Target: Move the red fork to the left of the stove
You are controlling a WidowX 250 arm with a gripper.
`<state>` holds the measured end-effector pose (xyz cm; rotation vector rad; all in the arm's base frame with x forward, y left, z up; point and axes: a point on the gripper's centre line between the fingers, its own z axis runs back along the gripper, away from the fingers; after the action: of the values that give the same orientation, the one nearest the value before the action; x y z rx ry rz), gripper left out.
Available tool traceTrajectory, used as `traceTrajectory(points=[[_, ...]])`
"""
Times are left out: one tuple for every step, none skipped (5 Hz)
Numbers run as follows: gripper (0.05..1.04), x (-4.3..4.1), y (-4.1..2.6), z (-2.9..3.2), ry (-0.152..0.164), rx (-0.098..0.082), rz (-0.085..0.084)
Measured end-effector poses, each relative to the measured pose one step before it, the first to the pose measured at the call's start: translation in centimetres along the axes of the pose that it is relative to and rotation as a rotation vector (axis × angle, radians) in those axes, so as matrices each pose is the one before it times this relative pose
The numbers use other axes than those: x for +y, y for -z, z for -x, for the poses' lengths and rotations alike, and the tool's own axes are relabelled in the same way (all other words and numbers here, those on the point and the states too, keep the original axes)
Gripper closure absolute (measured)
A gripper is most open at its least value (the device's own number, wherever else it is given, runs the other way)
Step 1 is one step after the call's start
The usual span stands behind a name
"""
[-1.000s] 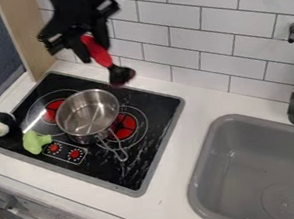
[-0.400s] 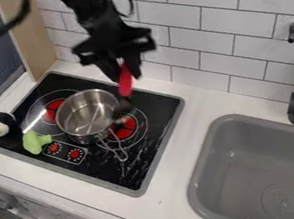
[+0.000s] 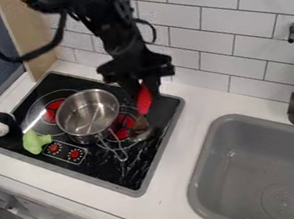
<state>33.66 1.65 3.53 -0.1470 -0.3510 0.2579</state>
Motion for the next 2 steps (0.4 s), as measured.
traceTrajectory(points=[[0.7, -0.146, 1.949, 0.625, -0.0583, 0.0235, 0.0146], [0.701, -0.144, 1.263, 0.217, -0.0473, -0.0061, -0.0139]])
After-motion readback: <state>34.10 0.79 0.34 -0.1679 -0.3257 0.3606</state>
